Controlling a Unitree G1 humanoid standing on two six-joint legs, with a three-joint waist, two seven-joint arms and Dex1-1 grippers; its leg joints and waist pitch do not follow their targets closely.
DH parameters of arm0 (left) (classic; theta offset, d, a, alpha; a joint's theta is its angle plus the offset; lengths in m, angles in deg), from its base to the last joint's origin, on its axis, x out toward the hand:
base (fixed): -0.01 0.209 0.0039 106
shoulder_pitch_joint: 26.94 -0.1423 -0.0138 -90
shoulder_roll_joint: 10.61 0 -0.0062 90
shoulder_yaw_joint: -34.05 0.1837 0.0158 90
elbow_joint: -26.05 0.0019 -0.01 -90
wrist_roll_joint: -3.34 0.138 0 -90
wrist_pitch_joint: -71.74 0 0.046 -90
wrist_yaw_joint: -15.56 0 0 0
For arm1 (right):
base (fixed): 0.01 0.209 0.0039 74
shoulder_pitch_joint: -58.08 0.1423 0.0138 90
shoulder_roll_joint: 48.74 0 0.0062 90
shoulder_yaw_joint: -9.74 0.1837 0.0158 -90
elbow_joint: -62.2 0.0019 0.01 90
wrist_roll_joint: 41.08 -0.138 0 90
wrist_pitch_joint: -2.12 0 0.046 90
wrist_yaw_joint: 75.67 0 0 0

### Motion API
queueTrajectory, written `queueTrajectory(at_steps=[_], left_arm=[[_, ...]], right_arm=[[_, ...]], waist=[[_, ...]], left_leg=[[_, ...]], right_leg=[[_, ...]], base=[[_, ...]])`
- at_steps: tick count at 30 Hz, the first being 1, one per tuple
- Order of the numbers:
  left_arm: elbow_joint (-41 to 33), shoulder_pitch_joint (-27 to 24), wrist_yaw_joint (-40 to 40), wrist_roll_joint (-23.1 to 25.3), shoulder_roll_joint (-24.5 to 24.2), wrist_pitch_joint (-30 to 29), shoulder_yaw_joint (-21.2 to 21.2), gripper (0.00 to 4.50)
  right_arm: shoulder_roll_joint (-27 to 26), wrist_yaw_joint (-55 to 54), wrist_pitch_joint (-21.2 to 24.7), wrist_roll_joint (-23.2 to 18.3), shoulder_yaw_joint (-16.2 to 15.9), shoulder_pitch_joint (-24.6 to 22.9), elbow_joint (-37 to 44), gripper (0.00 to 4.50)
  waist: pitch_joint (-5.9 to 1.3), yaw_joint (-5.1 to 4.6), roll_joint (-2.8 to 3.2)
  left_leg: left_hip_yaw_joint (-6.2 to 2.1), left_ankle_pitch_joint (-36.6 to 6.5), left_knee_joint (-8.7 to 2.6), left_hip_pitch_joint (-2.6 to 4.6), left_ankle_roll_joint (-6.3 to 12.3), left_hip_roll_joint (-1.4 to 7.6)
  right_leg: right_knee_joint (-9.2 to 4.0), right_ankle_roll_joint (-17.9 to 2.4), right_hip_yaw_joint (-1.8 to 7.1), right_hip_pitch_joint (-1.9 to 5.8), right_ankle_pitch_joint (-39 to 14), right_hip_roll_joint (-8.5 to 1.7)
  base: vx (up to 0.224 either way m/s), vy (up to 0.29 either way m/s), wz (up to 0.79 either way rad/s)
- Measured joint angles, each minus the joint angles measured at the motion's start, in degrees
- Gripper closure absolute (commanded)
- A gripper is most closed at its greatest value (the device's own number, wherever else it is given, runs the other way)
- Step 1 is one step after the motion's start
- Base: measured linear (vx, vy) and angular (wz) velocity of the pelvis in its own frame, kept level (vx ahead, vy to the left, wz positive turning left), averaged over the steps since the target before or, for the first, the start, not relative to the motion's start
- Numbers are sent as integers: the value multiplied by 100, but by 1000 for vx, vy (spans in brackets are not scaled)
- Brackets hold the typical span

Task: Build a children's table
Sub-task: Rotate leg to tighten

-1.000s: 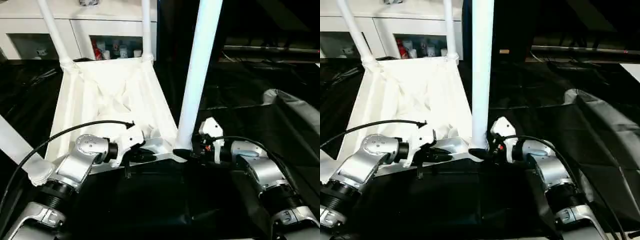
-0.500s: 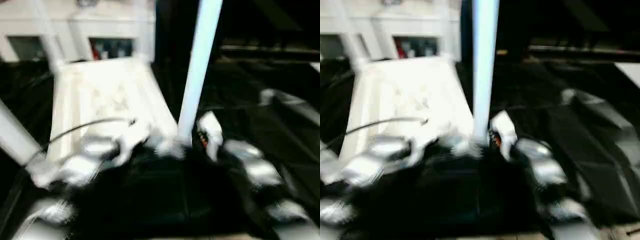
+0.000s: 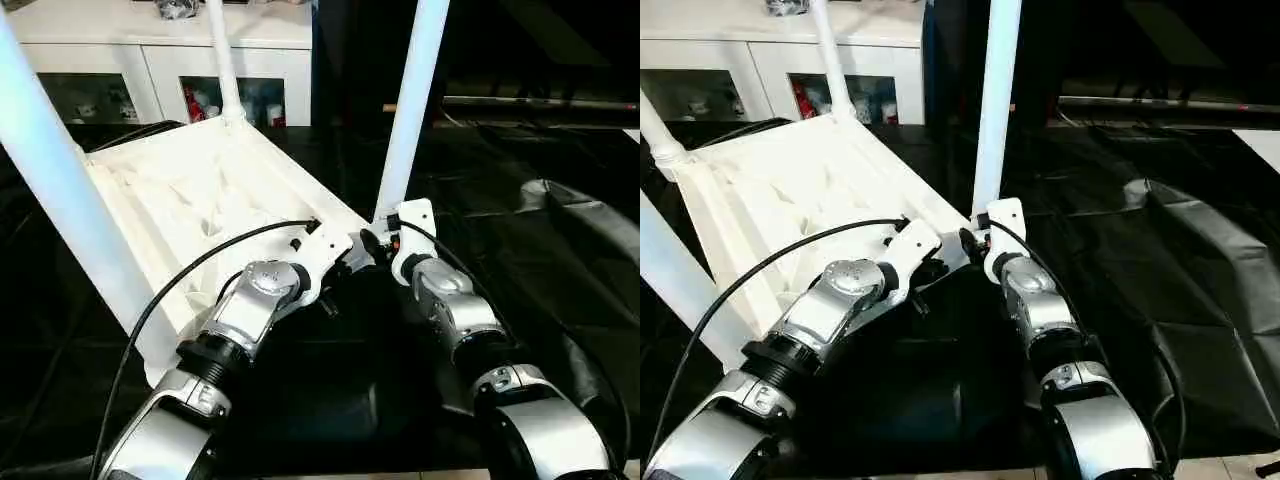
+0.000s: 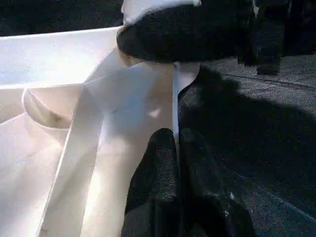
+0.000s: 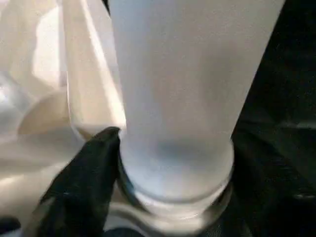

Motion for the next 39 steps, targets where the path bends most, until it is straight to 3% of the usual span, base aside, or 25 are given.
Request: queueTrajectory(at_steps=[5,6,15,19,26,39], left_arm=[[-67,-84,-372,-11,-263,239,18,450],[-158,-155,-548,-21,-384,321,23,450],[-866,-745,-2237,-552,-1432,811,-1,450],[-1242,-966,-2939,-748,-1704,739,27,450],[-1359,-990,-3091,-795,-1729,676,122,450],[-1416,-1020,-3095,-795,-1784,661,119,450]], right_arm=[[168,590,-110,-25,-21,-47,62,60],[319,994,-114,-42,-99,-176,289,40],[1671,4060,111,-414,-866,-1289,2177,40],[1651,4461,138,-414,-956,-1333,2322,40],[1619,4607,269,-398,-1141,-1345,2532,40],[1606,4680,348,-399,-1134,-1345,2532,159]], waist=[[1,3,-1],[1,7,-2],[3,9,5],[5,35,3],[7,114,2],[9,122,-2]], left_leg=[[-2,0,-8,-1,0,0],[-2,0,-13,-1,0,0],[-5,0,-20,-6,0,3],[0,0,-13,-14,0,5],[9,0,-7,-17,1,4],[9,0,-8,-15,1,6]], right_leg=[[0,7,-3,-2,-4,0],[-1,8,-5,-3,-5,0],[-3,-2,-6,-9,1,4],[-8,-6,-3,-10,2,3],[-11,-3,5,-10,1,1],[-10,0,4,-11,-1,2]], base=[[0,0,0],[0,0,0],[0,0,0],[0,0,0],[0,0,0],[0,0,0]])
